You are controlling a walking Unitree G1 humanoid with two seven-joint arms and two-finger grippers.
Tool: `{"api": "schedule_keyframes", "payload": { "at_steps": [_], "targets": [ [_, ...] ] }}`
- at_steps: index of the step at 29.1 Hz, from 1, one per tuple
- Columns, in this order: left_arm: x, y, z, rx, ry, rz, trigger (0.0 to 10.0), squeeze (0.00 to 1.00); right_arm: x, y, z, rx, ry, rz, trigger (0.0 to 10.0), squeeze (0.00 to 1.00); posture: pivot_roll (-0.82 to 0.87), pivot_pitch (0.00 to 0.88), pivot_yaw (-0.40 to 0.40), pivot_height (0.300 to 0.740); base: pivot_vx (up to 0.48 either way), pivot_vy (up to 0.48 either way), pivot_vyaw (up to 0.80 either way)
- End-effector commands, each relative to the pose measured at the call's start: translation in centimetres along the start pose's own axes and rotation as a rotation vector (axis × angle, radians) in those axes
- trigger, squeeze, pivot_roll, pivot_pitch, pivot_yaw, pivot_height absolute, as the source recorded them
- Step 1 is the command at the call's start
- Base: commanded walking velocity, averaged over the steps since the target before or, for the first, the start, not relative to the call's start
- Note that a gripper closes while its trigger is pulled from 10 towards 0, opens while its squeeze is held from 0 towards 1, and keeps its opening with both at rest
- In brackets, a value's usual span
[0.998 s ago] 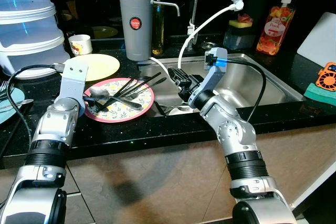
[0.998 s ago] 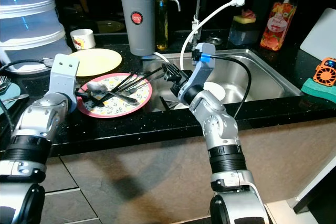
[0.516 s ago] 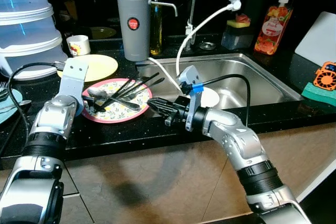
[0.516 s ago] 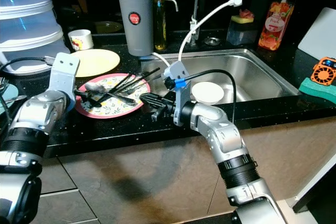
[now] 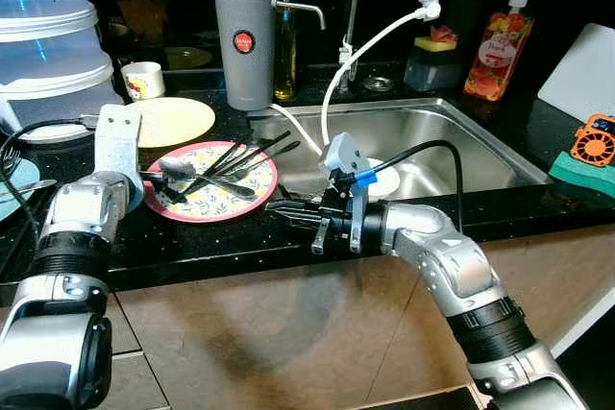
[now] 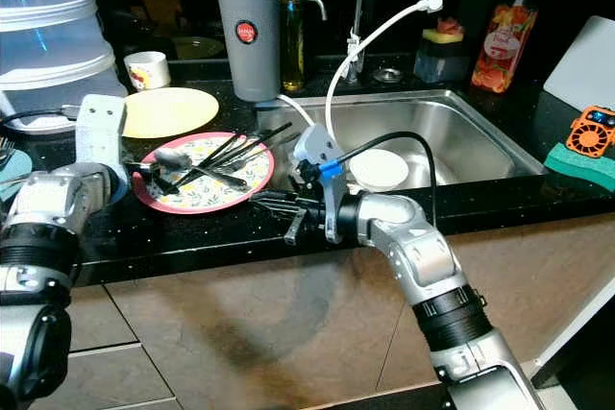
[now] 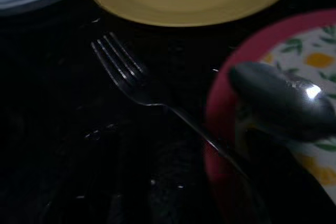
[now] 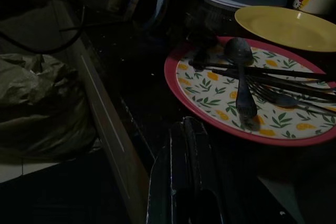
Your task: Kitchen organization
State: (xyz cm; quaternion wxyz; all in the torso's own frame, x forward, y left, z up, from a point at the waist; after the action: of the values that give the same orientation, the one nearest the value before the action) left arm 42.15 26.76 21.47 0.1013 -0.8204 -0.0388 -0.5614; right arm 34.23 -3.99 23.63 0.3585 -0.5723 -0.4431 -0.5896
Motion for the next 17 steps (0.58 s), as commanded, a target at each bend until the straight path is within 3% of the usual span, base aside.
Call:
{"api": "schedule_keyframes", "payload": {
  "at_steps": [1,13,14,16,17],
  "targets": [
    [-2.5,0.3,0.4,-0.006,-0.103,-0.036,10.0,0.0,0.0,-0.3,-0.1,0.014,-0.014,-0.02,10.0,0.0,0.07,0.046,-0.016,0.74,0.0,0.0,0.0],
    [-4.0,1.4,0.7,-0.074,-0.167,-0.115,10.0,0.0,-0.1,-0.3,-0.3,0.016,-0.018,-0.016,10.0,0.0,0.07,0.048,-0.015,0.74,0.0,0.0,0.0],
    [-4.0,1.7,0.8,-0.097,-0.172,-0.164,4.7,0.0,-0.1,-0.2,-0.3,0.017,-0.021,-0.014,10.0,0.0,0.07,0.05,-0.008,0.74,0.0,0.0,0.0],
    [-4.0,1.9,0.8,-0.106,-0.175,-0.185,4.7,0.0,-0.2,-0.2,-0.3,0.018,-0.022,-0.013,10.0,0.0,0.07,0.05,-0.008,0.74,0.0,0.0,0.0],
    [-4.1,1.8,0.8,-0.108,-0.176,-0.197,1.3,0.0,-0.2,-0.3,-0.3,0.019,-0.024,-0.012,10.0,0.0,0.07,0.051,-0.008,0.74,0.0,0.0,0.0]
  ]
}}
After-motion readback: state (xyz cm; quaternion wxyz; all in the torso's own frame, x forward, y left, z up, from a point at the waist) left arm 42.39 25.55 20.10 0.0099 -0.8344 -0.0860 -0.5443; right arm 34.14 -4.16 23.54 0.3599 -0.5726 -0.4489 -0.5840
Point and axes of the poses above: a point about 5 cm out from each wrist's last joint towards the gripper, its own z axis pointing out of the wrist towards the gripper, its own x axis along the axis of the wrist's last joint, y = z × x, the point moved 4 cm from there along z, pointing out of the wrist towards the gripper, and after that the axes turned 4 degrees about z, right-handed, at the moved point
